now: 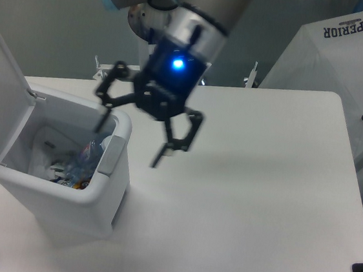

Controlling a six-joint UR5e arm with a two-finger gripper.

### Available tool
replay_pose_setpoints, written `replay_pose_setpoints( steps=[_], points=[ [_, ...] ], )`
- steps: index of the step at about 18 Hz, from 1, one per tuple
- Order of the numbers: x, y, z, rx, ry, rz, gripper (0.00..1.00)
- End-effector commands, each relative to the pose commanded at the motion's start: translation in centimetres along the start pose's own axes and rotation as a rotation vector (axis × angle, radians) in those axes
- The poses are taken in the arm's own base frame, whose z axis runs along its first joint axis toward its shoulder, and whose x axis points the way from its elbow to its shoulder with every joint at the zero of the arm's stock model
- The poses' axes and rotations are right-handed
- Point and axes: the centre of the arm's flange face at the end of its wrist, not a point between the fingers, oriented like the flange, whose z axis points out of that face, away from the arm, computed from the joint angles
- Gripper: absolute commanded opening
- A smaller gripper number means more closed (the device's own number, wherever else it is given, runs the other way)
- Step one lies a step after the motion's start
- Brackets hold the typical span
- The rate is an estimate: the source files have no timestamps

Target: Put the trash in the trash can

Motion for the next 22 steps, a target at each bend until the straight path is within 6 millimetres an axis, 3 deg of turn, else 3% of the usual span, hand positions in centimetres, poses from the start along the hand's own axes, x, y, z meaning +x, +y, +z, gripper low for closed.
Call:
replay_pose_setpoints(
  steps=[4, 6, 8, 10, 14, 20, 22],
  points=[
    [-7.0, 1.5, -1.9, 0.011, -0.061, -0.072, 1.0],
    [-8.6, 2.4, -2.7, 0.01, -0.08, -0.1, 1.0],
    [-10.5, 3.3, -2.2, -0.006, -0.091, -0.105, 1.0],
    [-12.0, 3.9, -1.5, -0.029, -0.108, -0.097, 1.0],
    [-15.3, 5.3, -2.4, -0.06, -0.167, -0.072, 1.0],
    [-18.3, 8.5, -0.1, -0.233, -0.261, -0.059, 1.0],
    [-18.4, 9.4, 0.7, -0.319, -0.284, -0.03, 1.0]
  ],
)
